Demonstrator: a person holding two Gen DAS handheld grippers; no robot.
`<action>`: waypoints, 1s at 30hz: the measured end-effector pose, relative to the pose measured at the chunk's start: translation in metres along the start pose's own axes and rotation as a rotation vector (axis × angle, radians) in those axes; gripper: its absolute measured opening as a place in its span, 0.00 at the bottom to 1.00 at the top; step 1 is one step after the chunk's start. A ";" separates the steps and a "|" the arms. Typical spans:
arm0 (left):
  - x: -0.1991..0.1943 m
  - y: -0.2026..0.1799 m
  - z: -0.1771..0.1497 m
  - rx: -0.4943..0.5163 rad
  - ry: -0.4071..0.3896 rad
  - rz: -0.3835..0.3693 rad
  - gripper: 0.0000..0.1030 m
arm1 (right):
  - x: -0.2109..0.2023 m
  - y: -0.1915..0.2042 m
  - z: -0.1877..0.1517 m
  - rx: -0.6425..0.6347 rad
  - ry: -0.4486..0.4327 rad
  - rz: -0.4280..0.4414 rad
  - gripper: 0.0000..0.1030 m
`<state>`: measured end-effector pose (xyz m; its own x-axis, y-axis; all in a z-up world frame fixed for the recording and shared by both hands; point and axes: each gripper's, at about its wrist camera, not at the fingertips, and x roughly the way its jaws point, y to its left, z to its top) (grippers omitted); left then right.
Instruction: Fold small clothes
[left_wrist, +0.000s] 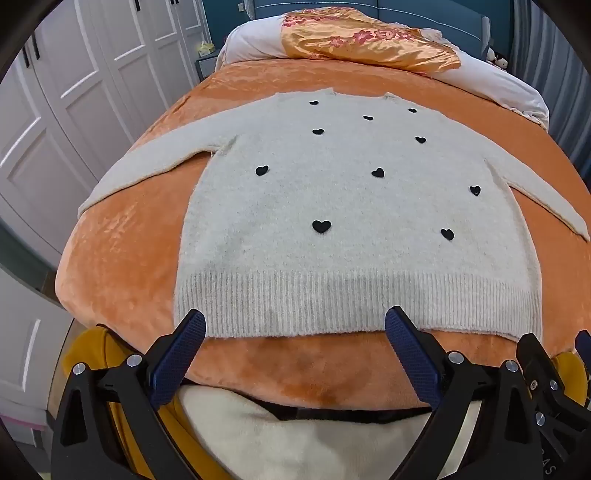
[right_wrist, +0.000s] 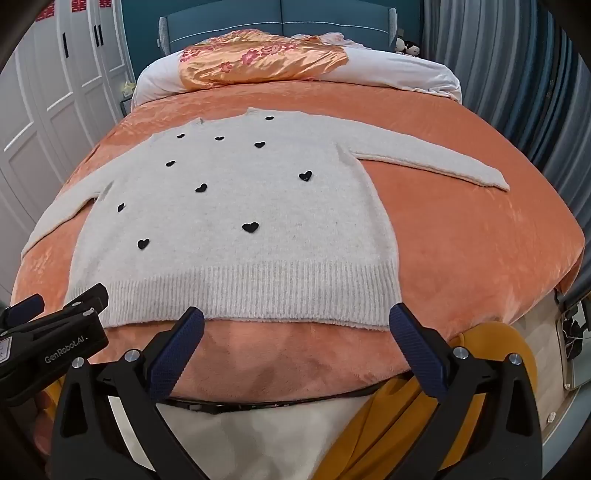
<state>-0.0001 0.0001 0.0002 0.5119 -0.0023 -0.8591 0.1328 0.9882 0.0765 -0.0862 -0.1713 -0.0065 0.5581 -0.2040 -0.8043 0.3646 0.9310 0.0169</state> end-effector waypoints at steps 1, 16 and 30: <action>0.000 0.000 0.000 0.000 -0.005 -0.002 0.93 | 0.000 0.000 0.000 0.000 0.001 0.000 0.95; 0.003 -0.001 -0.003 0.002 0.001 0.009 0.93 | -0.001 0.001 -0.001 -0.001 0.003 0.004 0.95; 0.002 0.001 -0.004 0.003 0.002 0.011 0.93 | -0.002 0.001 -0.002 0.001 0.002 0.004 0.95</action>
<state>-0.0027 0.0019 -0.0032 0.5116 0.0088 -0.8592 0.1296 0.9877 0.0873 -0.0882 -0.1691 -0.0060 0.5578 -0.2001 -0.8055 0.3638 0.9313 0.0206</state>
